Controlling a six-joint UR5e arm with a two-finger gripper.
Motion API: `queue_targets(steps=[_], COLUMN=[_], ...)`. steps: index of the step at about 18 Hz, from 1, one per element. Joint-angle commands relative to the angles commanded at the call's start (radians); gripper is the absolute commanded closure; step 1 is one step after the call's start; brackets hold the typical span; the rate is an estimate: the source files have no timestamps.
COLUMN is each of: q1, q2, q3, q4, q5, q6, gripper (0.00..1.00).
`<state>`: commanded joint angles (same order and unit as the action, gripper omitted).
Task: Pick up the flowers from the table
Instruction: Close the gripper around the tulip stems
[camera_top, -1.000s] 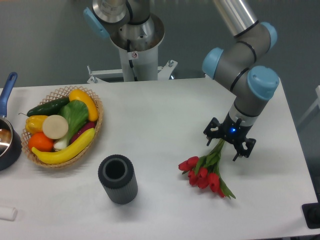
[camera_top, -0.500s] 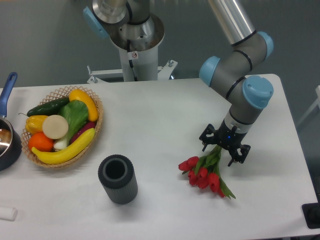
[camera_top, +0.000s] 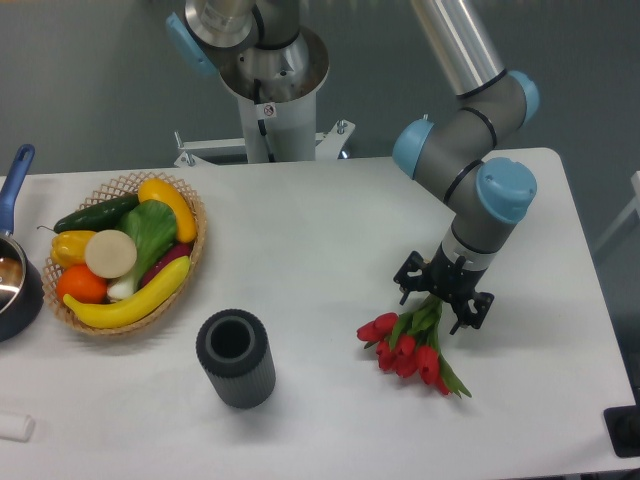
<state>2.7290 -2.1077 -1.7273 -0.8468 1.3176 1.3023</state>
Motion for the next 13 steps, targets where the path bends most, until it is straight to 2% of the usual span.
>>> queue_targets(steps=[8,9,11,12,13], q1=[-0.003,-0.003,-0.005,-0.006,-0.006], q2=[-0.011,-0.011,-0.009,-0.009,-0.008], q3=[-0.002,-0.002,-0.005,-0.005,-0.005], q4=[0.008,0.008,0.008,0.006,0.006], q5=[0.0,0.0,0.0,0.0,0.0], q6=[-0.002,-0.003,-0.005,-0.005,-0.005], gripper=[0.0,0.03,0.23,0.3,0.33])
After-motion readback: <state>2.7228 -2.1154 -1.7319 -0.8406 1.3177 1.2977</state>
